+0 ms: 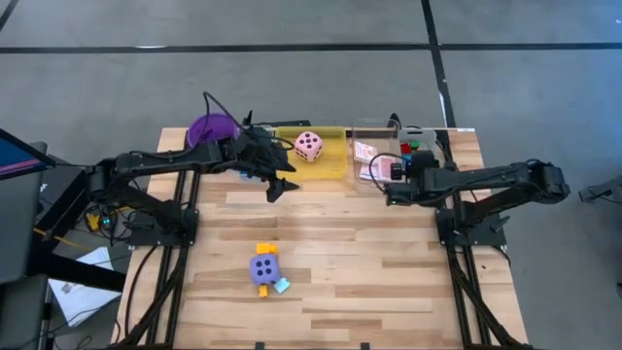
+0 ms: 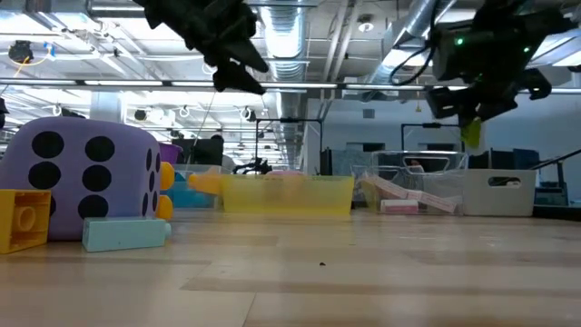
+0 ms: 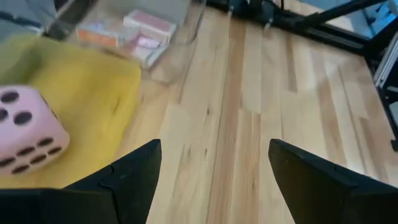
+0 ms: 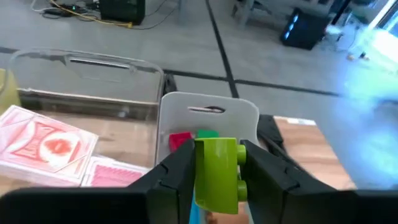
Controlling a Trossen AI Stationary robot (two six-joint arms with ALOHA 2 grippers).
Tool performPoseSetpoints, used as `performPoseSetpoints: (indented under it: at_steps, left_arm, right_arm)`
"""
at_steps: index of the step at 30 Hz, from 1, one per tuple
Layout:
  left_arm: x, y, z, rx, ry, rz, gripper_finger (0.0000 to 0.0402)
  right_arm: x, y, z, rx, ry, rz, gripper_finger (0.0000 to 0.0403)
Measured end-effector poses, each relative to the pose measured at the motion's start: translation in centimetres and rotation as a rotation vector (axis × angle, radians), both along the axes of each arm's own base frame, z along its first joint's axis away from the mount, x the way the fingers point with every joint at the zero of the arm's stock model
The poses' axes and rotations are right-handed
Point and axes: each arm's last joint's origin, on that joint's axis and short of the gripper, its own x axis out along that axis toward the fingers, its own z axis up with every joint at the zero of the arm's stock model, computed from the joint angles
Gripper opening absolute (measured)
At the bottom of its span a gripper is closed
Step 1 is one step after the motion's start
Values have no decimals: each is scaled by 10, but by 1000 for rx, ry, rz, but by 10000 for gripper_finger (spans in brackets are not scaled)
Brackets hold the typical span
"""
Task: Pick & Place Toys
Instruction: Put the small green game piece into the gray bin, then put the large yellow game piece into the white transparent bin
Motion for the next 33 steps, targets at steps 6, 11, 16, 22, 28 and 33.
performPoseSetpoints:
  at_steps: [6, 11, 16, 22, 28, 33]
  left_arm:
    - [-7, -2, -19, -25, 39, 8, 289]
    - [-11, -4, -39, -77, 75, 36, 289]
    - [-15, -5, -57, -95, 76, 49, 289]
    - [-12, -24, -71, -132, -50, -111, 289]
    - [-3, -66, -71, -153, -203, -245, 289]
    - [-1, -107, -72, 30, -200, -245, 289]
  right_arm:
    - [-2, 6, 7, 9, -33, 51, 174]
    - [-5, 4, 10, 9, -58, 41, 242]
    - [10, 18, 13, 11, -58, 200, 277]
    - [49, 62, 18, 13, 85, 689, 281]
    - [80, 102, 19, -74, 69, 984, 281]
    - [105, 120, 4, -167, 88, 1037, 282]
